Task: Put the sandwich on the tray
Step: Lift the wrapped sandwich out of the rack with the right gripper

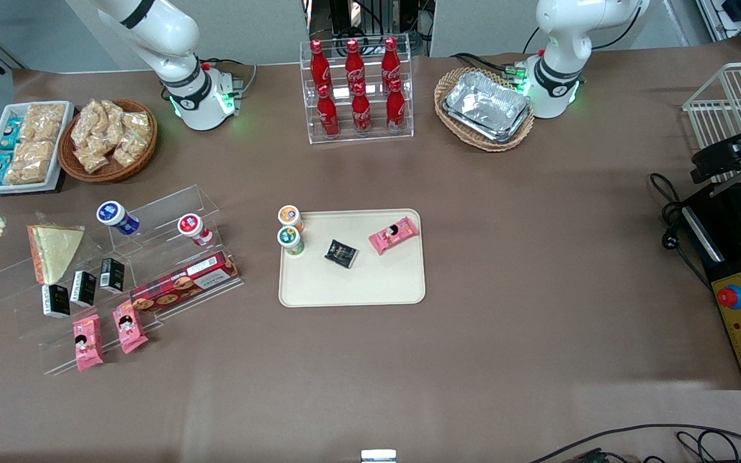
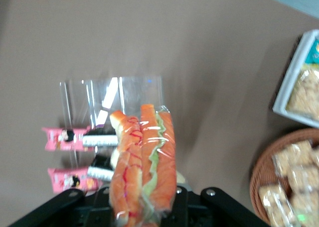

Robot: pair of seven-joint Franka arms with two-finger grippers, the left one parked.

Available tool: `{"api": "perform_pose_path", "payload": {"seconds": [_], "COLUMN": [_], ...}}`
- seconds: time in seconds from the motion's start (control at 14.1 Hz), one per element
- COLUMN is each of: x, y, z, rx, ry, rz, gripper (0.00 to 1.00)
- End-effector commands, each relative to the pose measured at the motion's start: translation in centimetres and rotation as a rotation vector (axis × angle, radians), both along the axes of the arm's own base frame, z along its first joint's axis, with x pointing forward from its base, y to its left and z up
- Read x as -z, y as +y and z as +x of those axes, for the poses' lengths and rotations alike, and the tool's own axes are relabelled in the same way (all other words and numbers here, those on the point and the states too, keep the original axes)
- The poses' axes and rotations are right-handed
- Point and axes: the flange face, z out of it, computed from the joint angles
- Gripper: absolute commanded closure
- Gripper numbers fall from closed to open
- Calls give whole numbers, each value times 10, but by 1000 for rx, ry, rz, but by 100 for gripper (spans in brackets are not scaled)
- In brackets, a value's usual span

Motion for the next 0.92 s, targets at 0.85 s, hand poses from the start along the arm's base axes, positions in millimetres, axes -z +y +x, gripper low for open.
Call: {"api": "perform_pose_path", "payload": {"seconds": [0.85], "x": [22], "y": [342], "z": [100], "rx": [301], "ry": [46], "rz": [71], "gripper": [100]}}
